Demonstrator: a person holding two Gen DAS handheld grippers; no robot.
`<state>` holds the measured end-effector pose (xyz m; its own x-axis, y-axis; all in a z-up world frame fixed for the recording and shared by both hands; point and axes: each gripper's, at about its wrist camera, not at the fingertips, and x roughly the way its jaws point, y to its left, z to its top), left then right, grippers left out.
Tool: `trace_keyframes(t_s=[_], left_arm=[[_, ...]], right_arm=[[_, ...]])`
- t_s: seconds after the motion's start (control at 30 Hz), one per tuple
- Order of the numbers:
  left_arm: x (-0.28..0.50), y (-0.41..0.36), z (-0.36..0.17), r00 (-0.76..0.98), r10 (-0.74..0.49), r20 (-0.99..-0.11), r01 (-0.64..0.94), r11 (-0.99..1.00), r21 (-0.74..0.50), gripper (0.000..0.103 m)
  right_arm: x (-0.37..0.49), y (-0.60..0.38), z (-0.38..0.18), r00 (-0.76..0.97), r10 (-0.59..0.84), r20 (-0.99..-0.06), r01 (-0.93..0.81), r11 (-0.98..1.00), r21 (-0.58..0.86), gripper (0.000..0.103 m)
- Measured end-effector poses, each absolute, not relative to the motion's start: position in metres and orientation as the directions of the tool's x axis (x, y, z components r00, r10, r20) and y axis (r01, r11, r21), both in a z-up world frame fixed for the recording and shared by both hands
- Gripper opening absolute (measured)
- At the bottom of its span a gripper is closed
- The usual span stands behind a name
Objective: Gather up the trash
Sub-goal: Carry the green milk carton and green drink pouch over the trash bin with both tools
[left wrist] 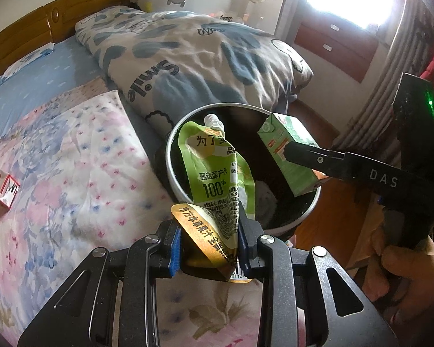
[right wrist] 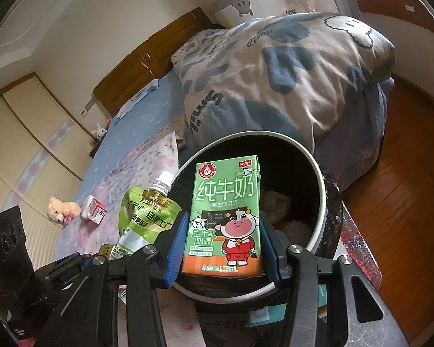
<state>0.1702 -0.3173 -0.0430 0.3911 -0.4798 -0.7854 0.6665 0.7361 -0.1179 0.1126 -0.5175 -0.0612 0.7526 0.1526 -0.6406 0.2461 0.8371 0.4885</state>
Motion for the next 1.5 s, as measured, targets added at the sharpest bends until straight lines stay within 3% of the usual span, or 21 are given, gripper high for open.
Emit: trace_keyframes(t_s=[1.5], left_arm=[[0.191,-0.345,-0.053,0.375,-0.453,-0.809,0.664,0.740,-0.106,0.028]], right_arm=[[0.128,-0.534,-0.070,0.737,0.148,-0.660,0.276,0.825,0.493,0.048]])
